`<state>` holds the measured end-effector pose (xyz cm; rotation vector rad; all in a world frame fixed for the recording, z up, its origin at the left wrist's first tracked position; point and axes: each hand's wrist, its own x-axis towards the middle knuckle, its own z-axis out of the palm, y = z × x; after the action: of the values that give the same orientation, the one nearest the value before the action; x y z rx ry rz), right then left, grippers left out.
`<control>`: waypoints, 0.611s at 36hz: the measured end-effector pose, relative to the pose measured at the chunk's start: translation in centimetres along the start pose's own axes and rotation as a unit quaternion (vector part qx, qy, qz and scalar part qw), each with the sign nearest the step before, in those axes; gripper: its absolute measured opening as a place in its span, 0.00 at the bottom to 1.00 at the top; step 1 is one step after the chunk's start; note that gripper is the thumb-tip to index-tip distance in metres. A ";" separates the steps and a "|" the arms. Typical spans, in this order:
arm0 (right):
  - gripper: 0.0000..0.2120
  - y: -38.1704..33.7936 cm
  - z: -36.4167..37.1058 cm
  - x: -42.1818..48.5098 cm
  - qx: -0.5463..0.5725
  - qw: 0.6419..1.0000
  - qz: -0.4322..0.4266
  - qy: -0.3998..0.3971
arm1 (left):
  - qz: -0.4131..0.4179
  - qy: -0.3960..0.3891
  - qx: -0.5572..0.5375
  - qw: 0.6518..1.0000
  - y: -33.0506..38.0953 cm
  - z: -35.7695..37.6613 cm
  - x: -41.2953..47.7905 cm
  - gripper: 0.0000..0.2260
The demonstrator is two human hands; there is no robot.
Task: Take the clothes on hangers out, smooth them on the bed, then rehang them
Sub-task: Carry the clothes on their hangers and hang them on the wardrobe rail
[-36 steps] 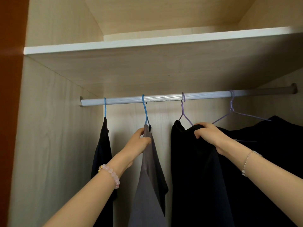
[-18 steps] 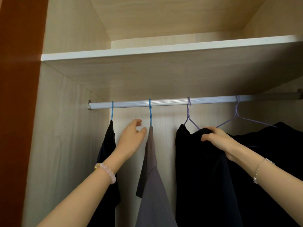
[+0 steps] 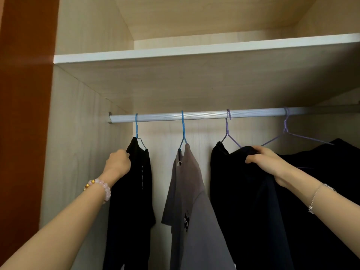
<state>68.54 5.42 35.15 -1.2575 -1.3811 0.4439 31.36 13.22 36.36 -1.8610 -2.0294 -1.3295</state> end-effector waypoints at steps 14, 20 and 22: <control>0.16 0.0 -0.2 -1.0 -0.006 1.000 -0.004 -0.010 | 0.013 0.014 0.011 1.000 -0.6 -0.5 -0.3 0.14; 0.17 0.6 -0.7 -2.5 -0.005 1.000 -0.027 0.001 | 0.141 0.180 0.081 0.970 1.7 -0.7 -4.8 0.16; 0.19 0.8 -0.9 -3.0 -0.021 0.999 -0.031 0.004 | 0.173 0.190 0.047 0.965 3.2 -0.9 -6.3 0.17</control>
<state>68.96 2.78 33.35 -1.2454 -1.4256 0.3673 35.24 7.45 34.87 -1.6637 -1.4761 -1.3378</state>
